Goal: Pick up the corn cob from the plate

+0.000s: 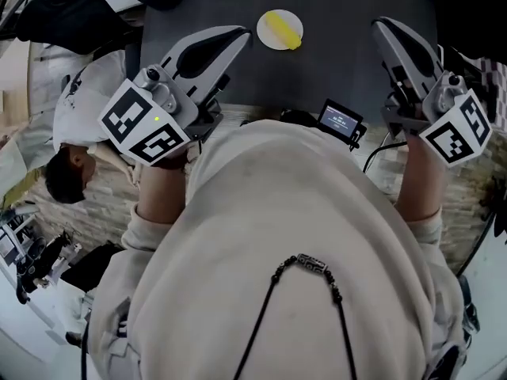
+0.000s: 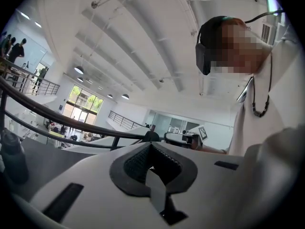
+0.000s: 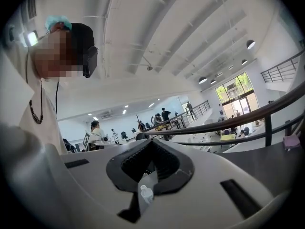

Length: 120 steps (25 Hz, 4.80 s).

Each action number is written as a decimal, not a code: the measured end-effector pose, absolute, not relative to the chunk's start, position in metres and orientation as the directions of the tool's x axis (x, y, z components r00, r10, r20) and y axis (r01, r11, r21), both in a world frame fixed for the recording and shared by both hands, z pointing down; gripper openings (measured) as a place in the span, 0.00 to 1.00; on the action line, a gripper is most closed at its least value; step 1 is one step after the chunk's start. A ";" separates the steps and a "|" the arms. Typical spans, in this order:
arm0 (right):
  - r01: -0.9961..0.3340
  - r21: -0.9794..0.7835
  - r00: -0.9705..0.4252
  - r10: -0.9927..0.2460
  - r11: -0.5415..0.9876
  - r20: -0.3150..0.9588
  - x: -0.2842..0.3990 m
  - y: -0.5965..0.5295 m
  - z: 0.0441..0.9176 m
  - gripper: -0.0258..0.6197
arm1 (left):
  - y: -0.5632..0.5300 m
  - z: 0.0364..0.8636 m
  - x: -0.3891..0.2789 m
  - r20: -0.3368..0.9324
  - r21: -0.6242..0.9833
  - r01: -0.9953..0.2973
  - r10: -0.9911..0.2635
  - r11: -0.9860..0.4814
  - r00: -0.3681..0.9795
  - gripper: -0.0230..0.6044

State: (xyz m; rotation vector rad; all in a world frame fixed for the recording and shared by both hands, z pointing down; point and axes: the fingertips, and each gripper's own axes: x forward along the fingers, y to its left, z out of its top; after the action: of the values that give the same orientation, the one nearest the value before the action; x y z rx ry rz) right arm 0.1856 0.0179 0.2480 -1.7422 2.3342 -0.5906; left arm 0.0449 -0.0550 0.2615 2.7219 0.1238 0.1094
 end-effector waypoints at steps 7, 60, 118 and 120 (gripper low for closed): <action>-0.826 -0.472 -0.408 -0.905 0.308 0.123 0.184 0.010 0.268 0.06 | -0.049 0.260 0.037 0.101 0.429 -0.022 0.023 -0.903 0.995 0.04; -0.840 -0.430 -0.477 -0.827 0.331 0.295 0.153 -0.018 0.256 0.06 | -0.040 0.220 -0.008 0.039 0.463 -0.038 -0.023 -0.885 0.999 0.04; -0.828 -0.506 -0.550 -0.528 0.242 0.647 0.153 -0.070 0.467 0.34 | -0.032 0.256 -0.081 0.137 0.588 -0.320 -0.298 -0.743 0.945 0.04; -0.828 -0.514 -0.549 -0.516 0.225 0.658 0.153 -0.070 0.478 0.35 | -0.032 0.256 -0.084 0.140 0.591 -0.325 -0.304 -0.738 0.942 0.04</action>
State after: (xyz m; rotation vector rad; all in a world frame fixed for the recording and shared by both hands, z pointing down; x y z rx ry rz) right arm 0.1526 -0.0700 0.4784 -1.5665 2.7101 -1.5622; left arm -0.0842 -0.0317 0.2565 2.4492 -0.4434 0.0446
